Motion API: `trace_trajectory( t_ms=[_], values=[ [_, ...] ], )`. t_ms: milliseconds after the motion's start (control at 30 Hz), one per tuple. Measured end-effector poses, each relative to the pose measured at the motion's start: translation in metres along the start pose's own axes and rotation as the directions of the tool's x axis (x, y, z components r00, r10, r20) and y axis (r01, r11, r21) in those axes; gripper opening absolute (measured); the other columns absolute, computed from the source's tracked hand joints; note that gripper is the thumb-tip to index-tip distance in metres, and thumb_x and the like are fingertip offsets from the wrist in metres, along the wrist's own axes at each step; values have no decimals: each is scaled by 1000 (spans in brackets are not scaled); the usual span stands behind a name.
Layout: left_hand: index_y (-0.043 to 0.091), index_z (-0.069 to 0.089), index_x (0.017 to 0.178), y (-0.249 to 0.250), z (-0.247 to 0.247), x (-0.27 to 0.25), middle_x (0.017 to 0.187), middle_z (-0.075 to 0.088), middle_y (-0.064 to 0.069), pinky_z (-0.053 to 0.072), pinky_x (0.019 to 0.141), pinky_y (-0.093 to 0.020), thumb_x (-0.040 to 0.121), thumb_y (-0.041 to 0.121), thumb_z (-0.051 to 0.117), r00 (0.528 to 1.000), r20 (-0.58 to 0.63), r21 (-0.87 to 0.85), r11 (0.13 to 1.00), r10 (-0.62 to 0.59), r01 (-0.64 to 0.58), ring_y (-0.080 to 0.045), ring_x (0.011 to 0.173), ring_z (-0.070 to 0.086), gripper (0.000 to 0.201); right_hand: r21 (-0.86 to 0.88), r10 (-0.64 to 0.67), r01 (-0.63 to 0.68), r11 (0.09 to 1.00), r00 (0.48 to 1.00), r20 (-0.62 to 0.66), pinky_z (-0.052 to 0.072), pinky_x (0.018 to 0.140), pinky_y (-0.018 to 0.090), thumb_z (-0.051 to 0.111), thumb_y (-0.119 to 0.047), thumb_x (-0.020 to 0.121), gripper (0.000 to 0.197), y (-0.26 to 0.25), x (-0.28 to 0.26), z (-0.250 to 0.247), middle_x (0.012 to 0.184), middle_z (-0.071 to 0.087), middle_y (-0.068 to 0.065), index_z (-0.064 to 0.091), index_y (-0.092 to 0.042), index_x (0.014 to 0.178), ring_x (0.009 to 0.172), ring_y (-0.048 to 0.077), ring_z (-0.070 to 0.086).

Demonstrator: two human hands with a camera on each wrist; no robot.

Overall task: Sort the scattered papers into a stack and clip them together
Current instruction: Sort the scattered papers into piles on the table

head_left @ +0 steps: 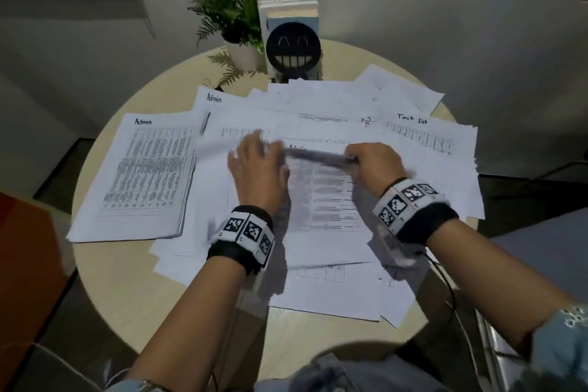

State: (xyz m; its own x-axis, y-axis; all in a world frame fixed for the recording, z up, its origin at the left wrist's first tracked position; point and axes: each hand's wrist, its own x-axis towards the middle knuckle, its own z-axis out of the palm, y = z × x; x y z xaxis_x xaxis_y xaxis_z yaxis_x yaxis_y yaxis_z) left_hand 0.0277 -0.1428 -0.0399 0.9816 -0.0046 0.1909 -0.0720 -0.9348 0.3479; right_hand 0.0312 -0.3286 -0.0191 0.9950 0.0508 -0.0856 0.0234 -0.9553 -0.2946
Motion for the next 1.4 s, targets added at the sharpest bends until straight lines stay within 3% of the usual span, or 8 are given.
trace_trajectory(
  t_ms=[167,333,533,733,800,933,1067,1400],
  values=[
    [0,14,146,-28,11,0,153,14,-22,22,113,-48,82,46,63,807,342,-137,824,-482,550,-35,142,16,92,458,458,-458,762,881,119,35,68,25,46,-8,91,9,45,-28,33,83,55,13,52,-12,85,86,33,60],
    [-3,30,142,-22,35,-18,147,37,-20,35,105,-35,88,51,51,657,615,-318,625,-436,713,-33,134,39,78,444,560,-582,681,805,197,42,74,31,54,-13,83,23,46,-56,91,103,60,24,50,-14,61,100,38,59],
    [0,55,113,6,41,-29,101,62,-15,44,72,-20,95,9,45,790,529,-423,712,-308,561,-28,91,58,22,463,448,-511,724,859,248,36,103,41,57,-14,87,55,37,-55,91,136,35,19,31,-4,135,125,36,37],
    [3,57,103,16,-4,-12,72,50,6,43,53,-12,95,11,47,943,295,-665,677,-152,317,-14,73,51,14,922,548,-324,213,821,162,41,105,46,82,-37,60,94,42,-40,54,142,40,10,27,-20,135,128,26,45],
    [-1,56,112,16,-28,-1,81,55,2,44,60,-18,94,10,50,960,242,-727,630,-137,273,-18,82,52,22,984,442,-168,50,887,130,53,92,34,78,-25,71,59,31,-32,19,122,59,7,48,-13,119,105,12,64],
    [-2,55,117,25,-75,24,98,61,-2,51,65,-9,91,5,54,992,5,-867,493,-125,67,-8,83,59,27,976,375,149,158,905,-199,50,63,5,55,2,88,24,-17,-29,-59,76,60,-12,51,-19,79,61,-13,62],
    [12,59,99,20,-106,37,87,67,11,51,79,-19,83,9,62,979,-174,-928,351,-109,-126,-6,84,62,17,922,396,333,200,833,-386,50,89,20,65,-5,83,23,-44,-26,-93,90,55,-12,48,-21,83,82,-8,59],
    [18,61,92,-6,-115,19,76,73,13,54,72,-22,50,39,80,986,-112,-974,208,-125,-84,-2,79,69,51,929,220,255,269,923,-317,53,68,15,71,-10,77,16,-55,-33,-51,69,71,-17,63,-17,89,73,-1,67]
  ],
)
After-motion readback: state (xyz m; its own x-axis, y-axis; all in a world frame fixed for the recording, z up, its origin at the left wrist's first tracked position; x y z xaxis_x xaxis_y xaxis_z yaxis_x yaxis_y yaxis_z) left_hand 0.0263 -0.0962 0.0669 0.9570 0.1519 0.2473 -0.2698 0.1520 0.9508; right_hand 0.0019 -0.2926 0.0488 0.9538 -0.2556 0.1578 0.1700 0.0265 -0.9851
